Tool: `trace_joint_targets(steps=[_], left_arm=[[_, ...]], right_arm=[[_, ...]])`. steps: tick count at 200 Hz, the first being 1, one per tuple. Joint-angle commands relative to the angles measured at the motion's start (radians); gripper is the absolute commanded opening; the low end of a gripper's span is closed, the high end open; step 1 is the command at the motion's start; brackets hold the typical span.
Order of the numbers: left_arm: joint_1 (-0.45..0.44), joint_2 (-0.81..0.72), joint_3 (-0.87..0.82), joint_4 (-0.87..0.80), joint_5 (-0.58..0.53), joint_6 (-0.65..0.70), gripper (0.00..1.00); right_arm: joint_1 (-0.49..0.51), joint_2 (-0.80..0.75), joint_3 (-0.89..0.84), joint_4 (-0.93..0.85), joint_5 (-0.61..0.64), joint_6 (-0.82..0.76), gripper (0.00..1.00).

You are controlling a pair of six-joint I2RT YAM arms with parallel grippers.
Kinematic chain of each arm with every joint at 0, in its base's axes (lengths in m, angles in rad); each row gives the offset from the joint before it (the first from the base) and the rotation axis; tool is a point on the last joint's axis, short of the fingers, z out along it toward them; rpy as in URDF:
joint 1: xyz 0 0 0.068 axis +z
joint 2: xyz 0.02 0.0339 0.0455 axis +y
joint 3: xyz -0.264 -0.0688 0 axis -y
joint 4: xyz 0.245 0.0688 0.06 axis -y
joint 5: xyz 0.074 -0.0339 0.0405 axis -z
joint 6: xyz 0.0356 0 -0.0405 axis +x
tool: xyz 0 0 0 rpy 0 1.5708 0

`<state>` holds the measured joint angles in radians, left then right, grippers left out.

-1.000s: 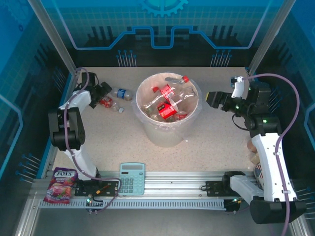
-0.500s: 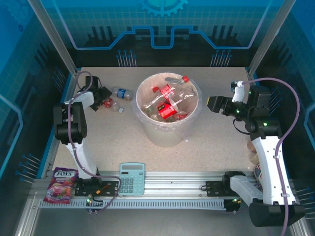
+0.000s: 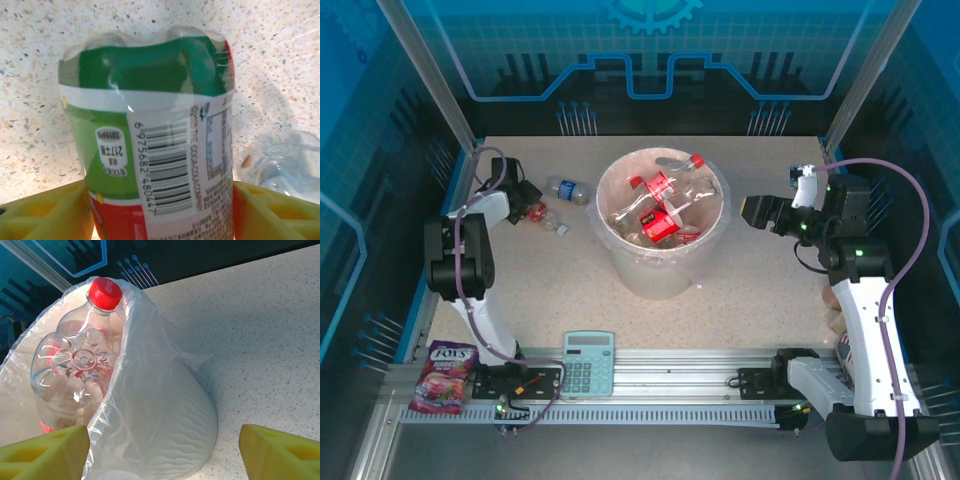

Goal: Put the plastic bottles in the bin

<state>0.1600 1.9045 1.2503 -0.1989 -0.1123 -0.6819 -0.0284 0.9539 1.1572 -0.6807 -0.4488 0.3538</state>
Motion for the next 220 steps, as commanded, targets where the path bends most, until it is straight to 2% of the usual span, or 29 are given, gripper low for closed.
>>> trace_joint_targets(steps=[1, 35, 65, 98, 120, 146, 171, 186, 220], left_arm=[[0.005, -0.094, -0.029, 0.020, -0.011, 0.007, 0.65], [0.004, -0.199, -0.047, 0.009, -0.008, 0.041, 0.56], [0.005, -0.260, -0.061, -0.007, -0.006, 0.063, 0.55], [-0.010, -0.354, -0.065, 0.011, 0.084, 0.056, 0.51], [-0.063, -0.457, -0.009, -0.024, 0.106, 0.141, 0.50], [-0.137, -0.572, 0.125, -0.136, 0.148, 0.331, 0.49], [-0.277, -0.713, 0.246, -0.260, 0.039, 0.543, 0.47], [-0.343, -0.798, 0.272, -0.264, 0.030, 0.600, 0.42], [-0.408, -0.904, 0.334, -0.276, 0.113, 0.592, 0.20]], right_arm=[[-0.017, 0.001, 0.003, -0.002, -0.007, -0.015, 0.79], [-0.018, 0.006, 0.004, 0.009, -0.010, -0.012, 0.79], [-0.019, 0.015, 0.001, 0.020, -0.023, -0.006, 0.79], [-0.019, 0.016, 0.010, 0.017, -0.021, -0.006, 0.79], [-0.018, 0.013, 0.016, 0.010, -0.016, -0.007, 0.79], [-0.017, 0.011, 0.012, 0.019, -0.016, 0.000, 0.79], [-0.018, 0.013, 0.001, 0.034, -0.016, 0.009, 0.79], [-0.017, 0.018, -0.004, 0.046, -0.017, 0.014, 0.78], [-0.017, 0.031, 0.007, 0.036, -0.003, -0.002, 0.78]])
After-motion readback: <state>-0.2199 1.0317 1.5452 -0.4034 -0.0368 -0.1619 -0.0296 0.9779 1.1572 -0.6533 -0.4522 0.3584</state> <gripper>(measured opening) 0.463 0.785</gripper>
